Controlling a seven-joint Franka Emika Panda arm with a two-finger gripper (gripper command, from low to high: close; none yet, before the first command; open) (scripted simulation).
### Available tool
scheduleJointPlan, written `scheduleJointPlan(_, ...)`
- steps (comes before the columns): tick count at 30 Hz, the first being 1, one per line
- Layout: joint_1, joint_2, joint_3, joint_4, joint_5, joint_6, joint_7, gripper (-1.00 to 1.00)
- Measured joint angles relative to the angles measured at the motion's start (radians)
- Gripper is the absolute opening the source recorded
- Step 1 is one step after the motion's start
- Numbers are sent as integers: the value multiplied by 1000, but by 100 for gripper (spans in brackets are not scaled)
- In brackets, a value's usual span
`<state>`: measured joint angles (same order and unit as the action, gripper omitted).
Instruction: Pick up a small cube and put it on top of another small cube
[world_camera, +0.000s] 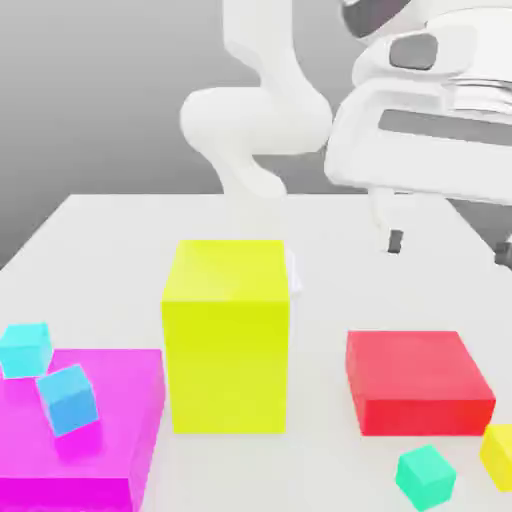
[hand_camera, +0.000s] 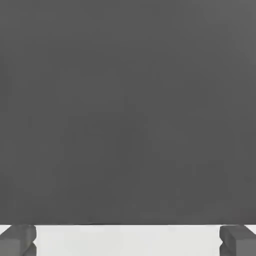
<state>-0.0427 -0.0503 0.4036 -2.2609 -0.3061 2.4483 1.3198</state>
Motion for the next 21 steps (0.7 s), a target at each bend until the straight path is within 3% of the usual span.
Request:
scheduleJointPlan(7,95,243,19,11,-70,58,153,0)
scheduleJointPlan(13,169,424,51,14,-54,126,232,0)
scheduleJointPlan(17,236,564,-9,41,-119,217,298,0)
scheduleJointPlan(18,254,597,-30,49,-142,241,315,-100)
scheduleJointPlan(21,254,597,-30,49,-141,242,315,-100)
